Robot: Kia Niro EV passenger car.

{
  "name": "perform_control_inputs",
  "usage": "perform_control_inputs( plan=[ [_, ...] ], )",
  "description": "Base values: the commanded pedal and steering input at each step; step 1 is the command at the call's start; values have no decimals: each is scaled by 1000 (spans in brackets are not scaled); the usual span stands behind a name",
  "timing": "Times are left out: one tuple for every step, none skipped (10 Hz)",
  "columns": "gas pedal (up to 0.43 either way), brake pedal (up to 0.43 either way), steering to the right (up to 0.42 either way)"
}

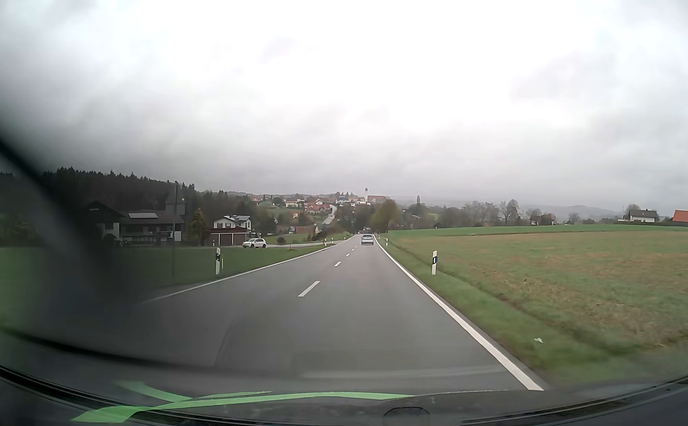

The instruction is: Follow the waypoints while adhering to traffic rules and regulations

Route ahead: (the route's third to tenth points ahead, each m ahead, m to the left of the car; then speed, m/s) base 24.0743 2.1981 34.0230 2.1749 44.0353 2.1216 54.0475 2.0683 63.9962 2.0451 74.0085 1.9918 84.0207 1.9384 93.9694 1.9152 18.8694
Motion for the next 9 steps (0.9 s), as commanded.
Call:
perform_control_inputs(
  plan=[
    [28,0,1],
    [28,0,0],
    [47,0,1],
    [79,0,0],
    [98,0,1],
    [110,0,1],
    [110,0,1],
    [87,0,1],
    [0,0,0]
  ],
)
